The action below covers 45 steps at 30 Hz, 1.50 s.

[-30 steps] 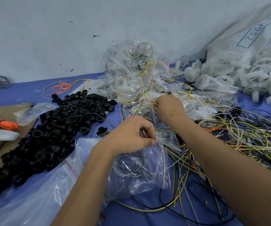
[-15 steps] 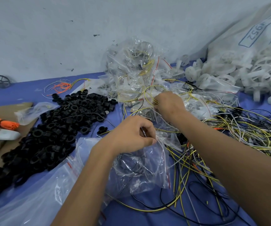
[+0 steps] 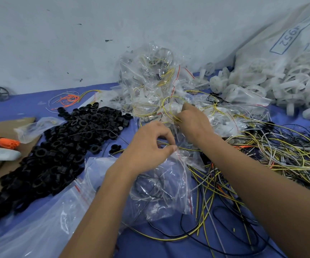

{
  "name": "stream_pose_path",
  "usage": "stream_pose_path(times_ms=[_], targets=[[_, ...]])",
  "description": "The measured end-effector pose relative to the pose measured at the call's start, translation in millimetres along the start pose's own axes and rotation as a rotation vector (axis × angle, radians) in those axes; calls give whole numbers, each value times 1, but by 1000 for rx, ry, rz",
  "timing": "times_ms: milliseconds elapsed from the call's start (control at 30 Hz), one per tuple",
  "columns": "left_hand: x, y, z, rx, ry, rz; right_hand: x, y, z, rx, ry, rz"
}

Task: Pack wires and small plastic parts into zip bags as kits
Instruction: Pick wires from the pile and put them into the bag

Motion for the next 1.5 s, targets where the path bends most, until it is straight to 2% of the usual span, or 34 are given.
stream_pose_path(times_ms=[133,300,400,500,567,700,767,867,967,1033,1100,1233,1333,1400,1500], targets=[[-4,1,-2,70,12,-88,-7,12,10,104,67,-195],[-7,2,-2,55,62,-83,-13,46,13,245,-36,-758],[-7,2,-3,63,58,-71,-11,81,8,375,-21,-694],[-7,4,-3,119,53,-22,-14,111,-3,162,72,-424],[-9,5,-3,149,67,15,-17,121,-5,40,111,-346],[-10,9,-3,207,90,61,-18,132,-5,106,93,-552],[-6,15,-2,304,61,118,-18,132,-4,69,78,-560],[5,26,2,515,-69,199,-20,125,-1,-66,89,-380],[9,38,2,717,-108,172,-25,124,5,-189,141,-289],[5,43,1,706,-87,97,-29,128,9,-244,188,-245],[-5,44,-1,593,-30,23,-33,135,13,-258,235,-294],[-14,44,-3,473,12,-140,-42,146,23,-234,285,-628],[-13,42,-1,469,50,35,-45,148,25,-214,266,-847],[-11,42,0,461,58,269,-45,146,24,-178,257,-937],[0,42,-2,445,36,668,-45,138,26,-16,244,-982]])
Point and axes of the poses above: each hand's wrist, its own z-axis away from the middle knuckle, its own y-axis out of the back of the hand, x = y × z, the point moved 3 cm from there along -z, towards the middle knuckle
